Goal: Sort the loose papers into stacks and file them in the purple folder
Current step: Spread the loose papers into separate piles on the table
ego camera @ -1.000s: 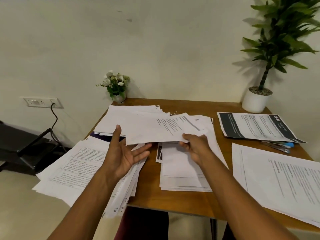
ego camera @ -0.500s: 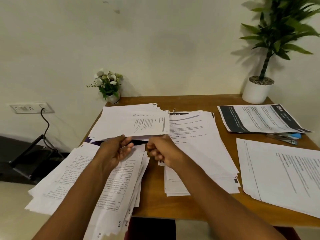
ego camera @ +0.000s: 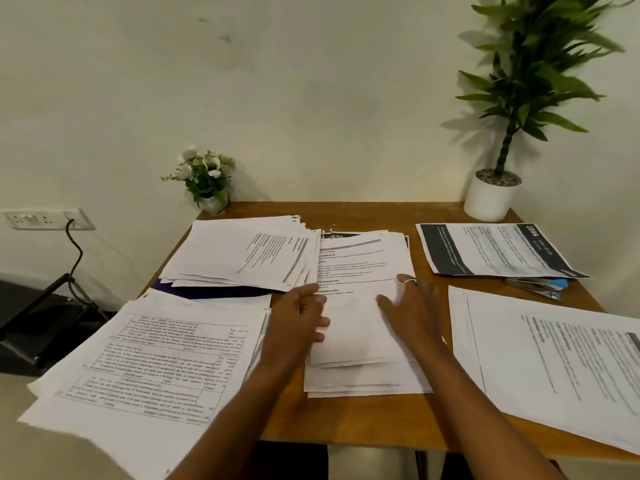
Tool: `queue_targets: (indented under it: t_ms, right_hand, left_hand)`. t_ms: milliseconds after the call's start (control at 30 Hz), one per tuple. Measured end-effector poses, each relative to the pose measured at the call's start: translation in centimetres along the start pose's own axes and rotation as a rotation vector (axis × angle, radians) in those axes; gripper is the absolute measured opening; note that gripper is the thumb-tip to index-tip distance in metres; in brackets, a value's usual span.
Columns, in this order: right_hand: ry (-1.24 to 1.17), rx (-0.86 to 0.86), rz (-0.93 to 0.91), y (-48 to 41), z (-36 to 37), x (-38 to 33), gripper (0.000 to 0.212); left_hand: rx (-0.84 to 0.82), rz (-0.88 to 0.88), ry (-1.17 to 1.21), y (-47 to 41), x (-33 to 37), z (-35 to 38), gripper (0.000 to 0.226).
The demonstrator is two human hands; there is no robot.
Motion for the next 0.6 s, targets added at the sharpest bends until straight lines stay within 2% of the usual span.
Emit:
queue_targets:
  t_ms: [67, 133, 233, 367, 467, 600]
  right_hand:
    - [0.015, -0.027, -0.011, -0.1, 0.3, 0.2, 0.071]
    - [0.011, -0.033, -0.016, -0.1, 0.1, 0.4, 0.078]
    - [-0.055, -0.053, -0.002, -0.1, -0.2, 0.6, 0.083]
    - [-0.156, -0.101, 0.021, -0.5, -0.3, 0.6, 0.084]
    - [-0.315, -0.124, 0.053, -1.2, -0.5, 0.6, 0.08]
    - [-0.528, -0.158, 0.129, -1.7, -1.2, 1.6, 0.06]
  left_hand:
    - [-0.074, 0.21, -0.378, 0.4, -1.5, 2.4, 0.024]
    - [-0.045, 0.317, -0.631, 0.8, -3.0, 3.7, 0.03]
    - [0.055, 0.299, -0.832, 0.5, -4.6, 4.2, 0.049]
    - [0.079, 0.22, -0.905, 0.0, -5.5, 4.1, 0.062]
    - [0.083, 0.241, -0.895, 0.1, -5.3, 4.1, 0.065]
    - [0.078, 0.266, -0.83, 0.1, -5.3, 3.9, 0.067]
Point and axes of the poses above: each hand's wrist, its own y-axis away from the middle knuckle, its own z-axis out of the palm, x = y × z, the point moved 9 cm from there along -y, towards the middle knuckle, and after that the axes turned 10 degrees about y, right-handed, at the moved point
